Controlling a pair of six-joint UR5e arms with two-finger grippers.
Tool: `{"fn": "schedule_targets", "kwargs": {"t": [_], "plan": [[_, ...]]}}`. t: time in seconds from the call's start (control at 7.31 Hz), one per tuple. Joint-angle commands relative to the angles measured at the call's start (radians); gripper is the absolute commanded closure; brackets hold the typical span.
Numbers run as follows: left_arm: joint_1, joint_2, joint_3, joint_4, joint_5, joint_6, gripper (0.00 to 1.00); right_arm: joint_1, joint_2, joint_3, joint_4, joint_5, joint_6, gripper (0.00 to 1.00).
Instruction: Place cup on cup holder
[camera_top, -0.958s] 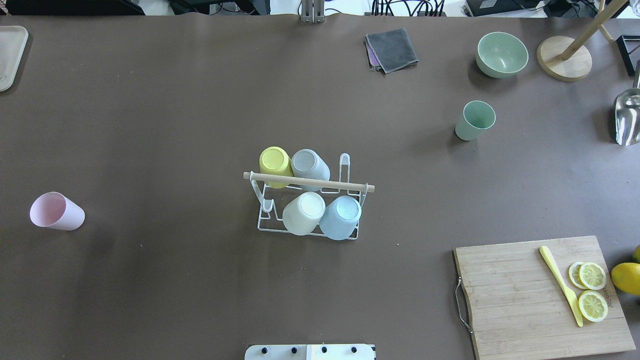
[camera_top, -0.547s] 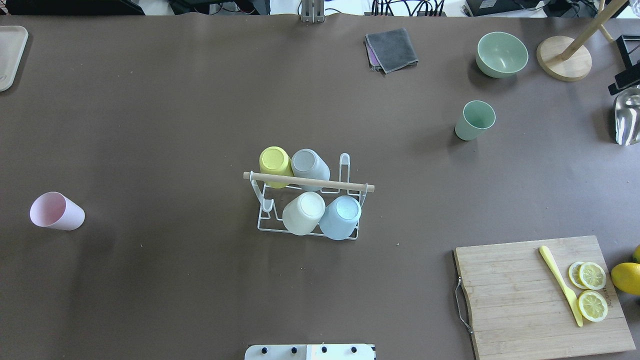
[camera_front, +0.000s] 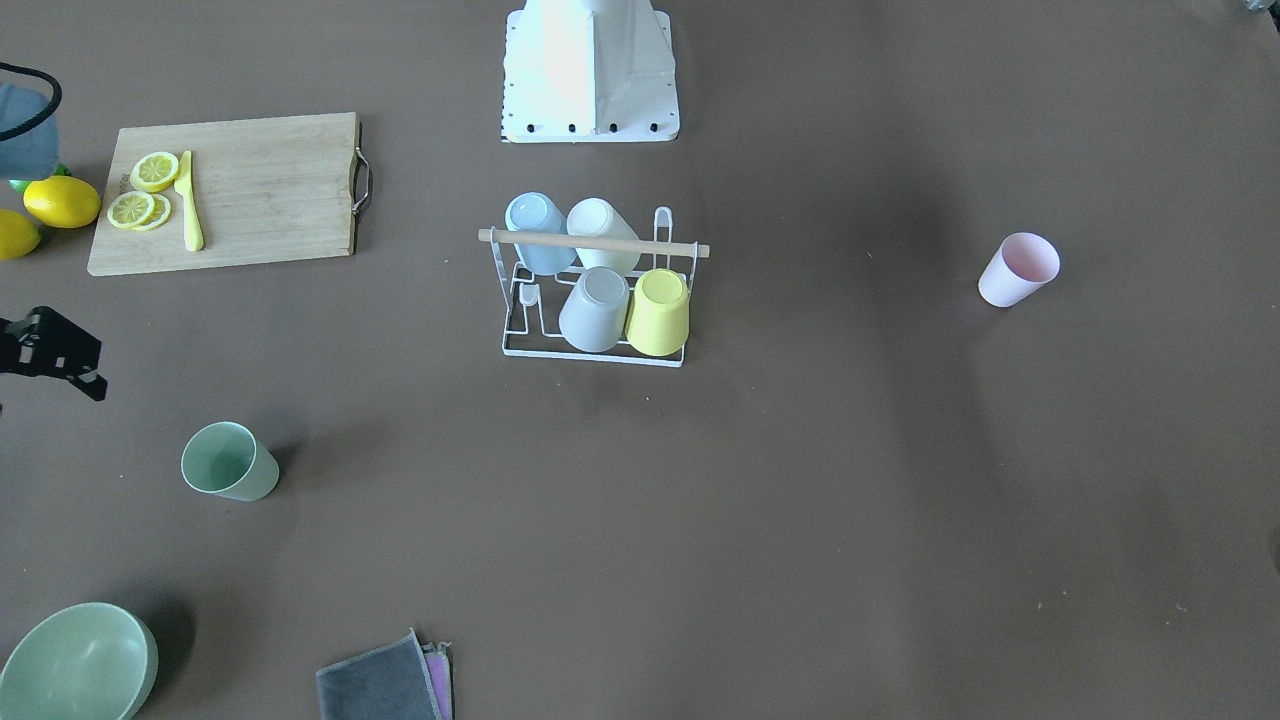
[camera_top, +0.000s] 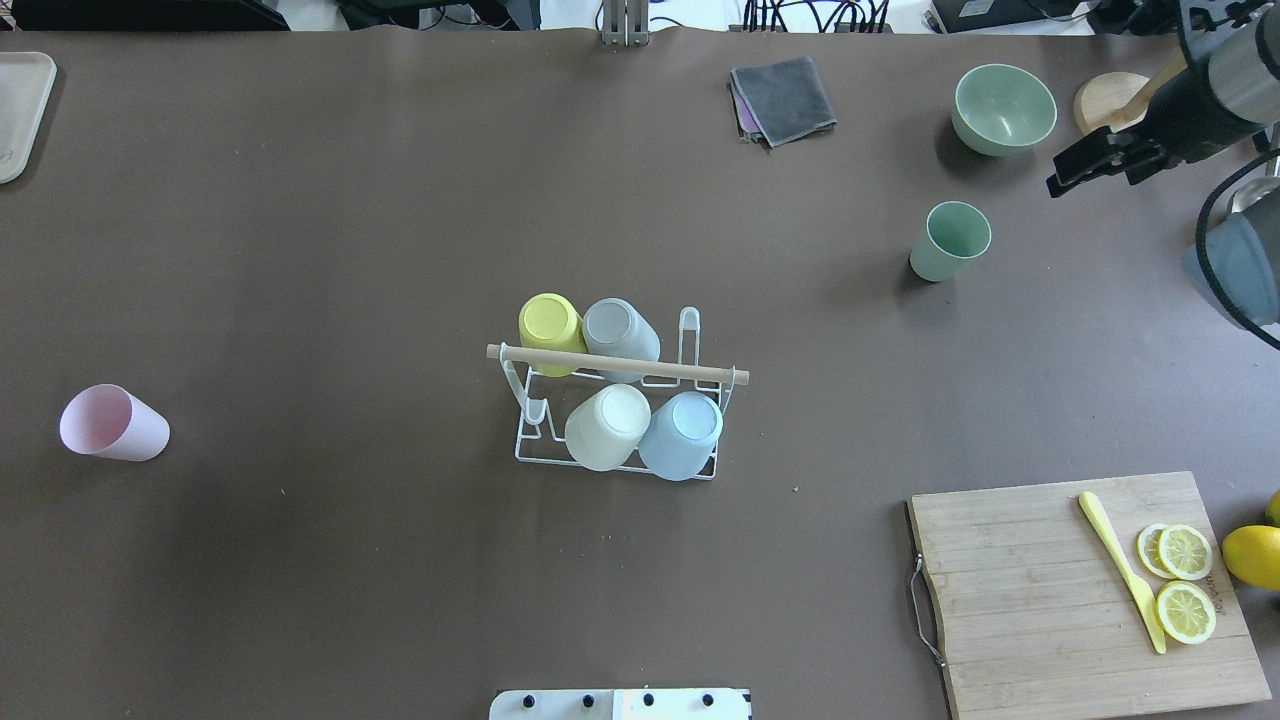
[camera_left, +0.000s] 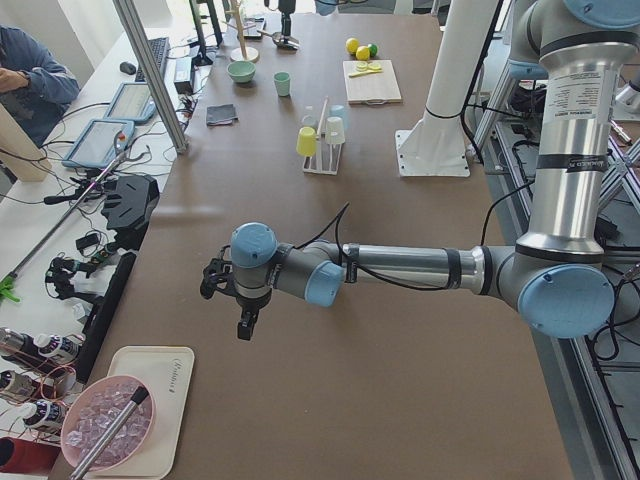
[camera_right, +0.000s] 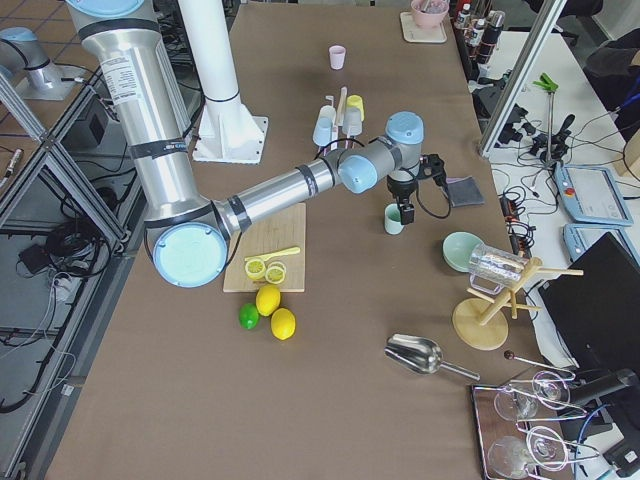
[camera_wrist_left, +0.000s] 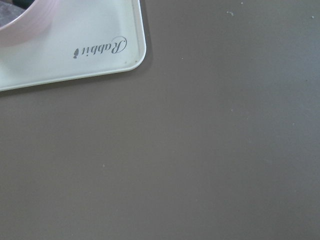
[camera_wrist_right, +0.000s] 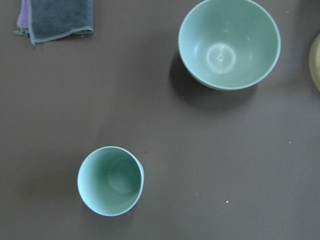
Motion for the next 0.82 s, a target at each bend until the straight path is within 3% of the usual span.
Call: {"fn": "schedule_targets", "kwargs": {"t": [0.0,0.27,0.41,0.55,0.68], "plan": [[0.052,-0.108,0.019,0.103,0.027,-0.002,0.01,-0.044,0.116,-0.039,-0.120,0.020,-0.025,0.00],[0.161,-0.205,-0.005,0.292,0.027,-0.002,0.01,-0.046,0.263,-0.210,-0.184,0.060,-0.153,0.00],[0.228,-0.266,0.037,0.437,0.043,0.000,0.01,-0.046,0.324,-0.303,-0.185,0.073,-0.167,0.00],[0.349,-0.314,0.048,0.513,0.195,0.000,0.01,-0.048,0.381,-0.394,-0.194,0.074,-0.222,0.00],[0.362,-0.330,0.013,0.600,0.263,0.006,0.01,-0.049,0.445,-0.469,-0.261,0.074,-0.288,0.00]]}}
